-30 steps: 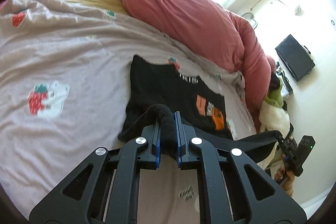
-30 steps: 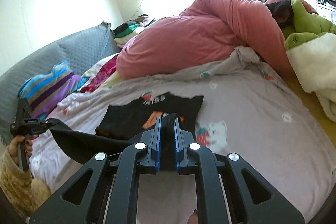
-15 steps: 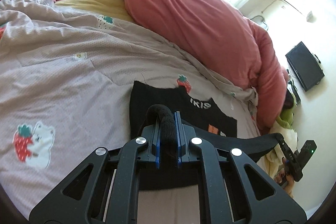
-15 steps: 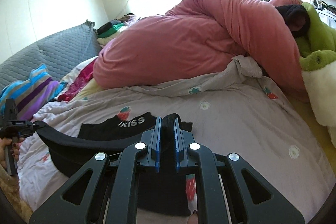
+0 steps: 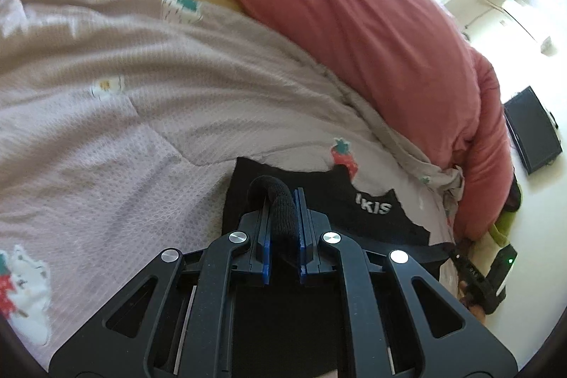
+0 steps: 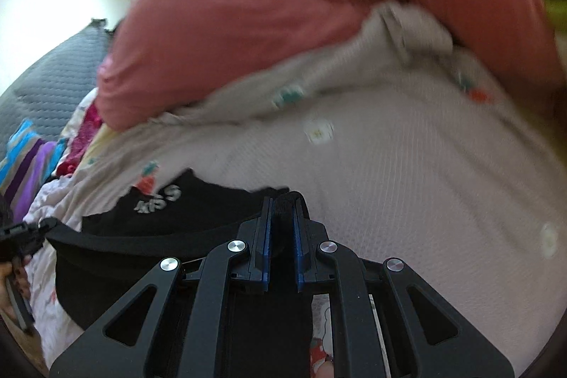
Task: Fold small clothes
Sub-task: 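Lift the hem with both grippers and fold it toward the collar, then open both grippers and release the folded hem on the shirt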
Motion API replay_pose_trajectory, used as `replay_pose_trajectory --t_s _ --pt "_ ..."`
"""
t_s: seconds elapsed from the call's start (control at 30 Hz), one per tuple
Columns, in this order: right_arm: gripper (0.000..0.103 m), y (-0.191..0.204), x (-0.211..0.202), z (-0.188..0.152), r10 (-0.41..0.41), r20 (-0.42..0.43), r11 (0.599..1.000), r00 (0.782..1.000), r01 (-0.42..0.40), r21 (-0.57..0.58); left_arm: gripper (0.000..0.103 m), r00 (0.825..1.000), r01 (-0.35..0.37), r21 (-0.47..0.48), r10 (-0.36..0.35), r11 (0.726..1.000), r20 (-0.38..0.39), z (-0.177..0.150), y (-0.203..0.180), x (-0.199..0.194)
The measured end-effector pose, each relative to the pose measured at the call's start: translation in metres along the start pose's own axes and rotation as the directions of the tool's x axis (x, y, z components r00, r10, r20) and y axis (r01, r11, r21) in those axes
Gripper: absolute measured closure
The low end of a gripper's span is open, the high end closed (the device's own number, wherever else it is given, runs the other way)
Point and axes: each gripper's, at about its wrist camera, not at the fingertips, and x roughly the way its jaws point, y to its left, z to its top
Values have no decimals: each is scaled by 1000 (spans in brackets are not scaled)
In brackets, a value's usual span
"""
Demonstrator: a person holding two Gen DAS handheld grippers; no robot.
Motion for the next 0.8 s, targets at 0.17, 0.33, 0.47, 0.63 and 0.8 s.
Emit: replay_pose_trajectory --t_s 0.17,0.33,0.47,0.63,0.8 --pt "89 -2 19 -8 -13 -36 1000 999 12 -8 97 1000 19 -25 -19 1000 -5 -8 14 12" --pt "53 -2 5 -8 -9 2 999 1000 10 -51 74 996 44 7 -44 999 78 -14 17 -10" --pt "53 6 -26 -9 17 90 992 996 -6 -125 74 988 13 102 -28 995 152 -20 5 -35" --pt "53 39 -56 -27 67 161 949 985 -13 -316 75 983 -81 334 20 939 183 -48 -35 -46" --pt "62 88 -23 -56 59 33 849 998 -33 -527 76 989 -141 495 97 857 113 -77 -65 -10"
